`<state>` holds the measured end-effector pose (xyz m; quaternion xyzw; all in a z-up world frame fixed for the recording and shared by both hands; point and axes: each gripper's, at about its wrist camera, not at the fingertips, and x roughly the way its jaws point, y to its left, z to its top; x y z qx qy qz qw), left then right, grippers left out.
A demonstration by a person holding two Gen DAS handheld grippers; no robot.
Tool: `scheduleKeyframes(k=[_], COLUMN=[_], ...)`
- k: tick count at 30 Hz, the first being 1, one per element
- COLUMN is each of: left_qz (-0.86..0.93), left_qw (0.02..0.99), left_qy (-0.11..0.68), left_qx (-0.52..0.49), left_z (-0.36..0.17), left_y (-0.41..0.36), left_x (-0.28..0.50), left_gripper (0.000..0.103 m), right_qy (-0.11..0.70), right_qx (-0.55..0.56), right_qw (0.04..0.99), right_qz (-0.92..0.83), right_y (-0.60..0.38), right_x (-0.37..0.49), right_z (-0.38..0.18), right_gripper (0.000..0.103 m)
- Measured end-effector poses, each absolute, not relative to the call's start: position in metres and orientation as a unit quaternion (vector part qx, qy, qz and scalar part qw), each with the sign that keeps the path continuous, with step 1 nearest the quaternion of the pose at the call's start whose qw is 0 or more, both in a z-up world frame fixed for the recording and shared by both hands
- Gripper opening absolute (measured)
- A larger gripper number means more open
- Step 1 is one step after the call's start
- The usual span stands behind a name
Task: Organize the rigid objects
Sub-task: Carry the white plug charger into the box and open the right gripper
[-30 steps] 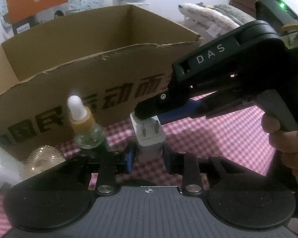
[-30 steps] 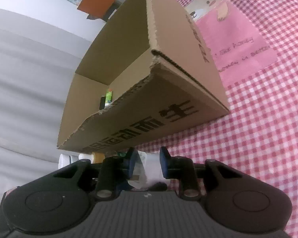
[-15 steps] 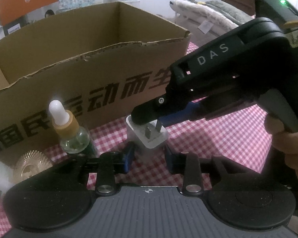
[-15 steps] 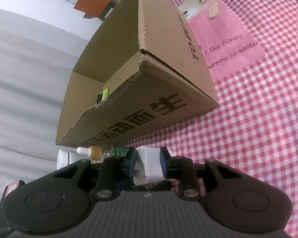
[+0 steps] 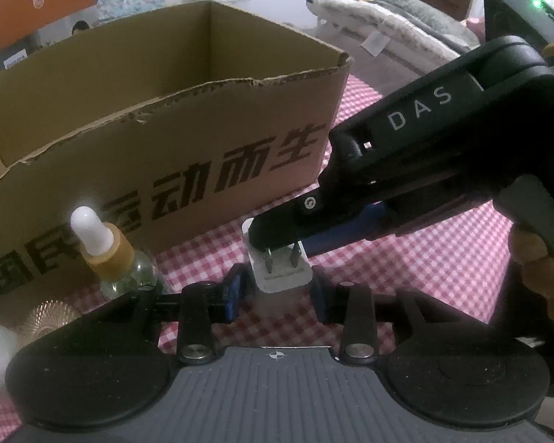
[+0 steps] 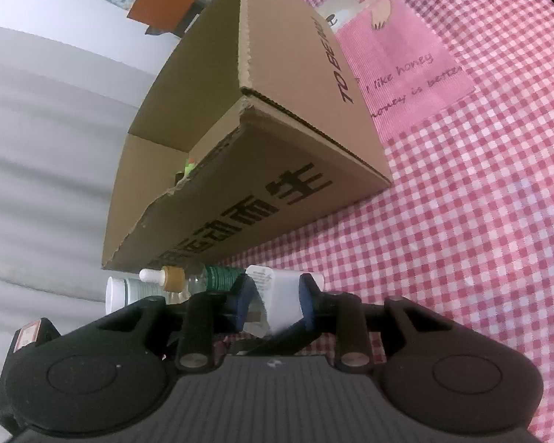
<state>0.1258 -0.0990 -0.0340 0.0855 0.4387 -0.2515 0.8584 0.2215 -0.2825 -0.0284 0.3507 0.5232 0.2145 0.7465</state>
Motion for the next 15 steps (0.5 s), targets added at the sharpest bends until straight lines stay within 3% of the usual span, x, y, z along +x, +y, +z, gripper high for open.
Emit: scheduleKeyframes(k=[2, 4, 15], left_qz=[-0.249, -0.243, -0.238], left_qw=[0.858, 0.861, 0.872], left_qy=[0.439, 0.434, 0.415], left_qx=[0.090, 0.105, 0.105], left_z=[-0.035, -0.035, -0.014], left_y=[-0.101, -0.106, -0.111], left_x=[0.126, 0.123, 0.107], left_gripper=[0.031, 0.030, 0.029], right_qy=[0.527, 0.524, 0.512], right_qx=[0.355, 0.363, 0.369], right_qw=[0.743, 0.741, 0.747], right_qz=[0.212, 0.211, 0.208], right_y=[-0.282, -0.282, -0.287], right_x=[0.221, 0.220, 0.196], right_z=[-0.032, -0.036, -0.017], right_gripper=[0.043, 0.046, 0.043])
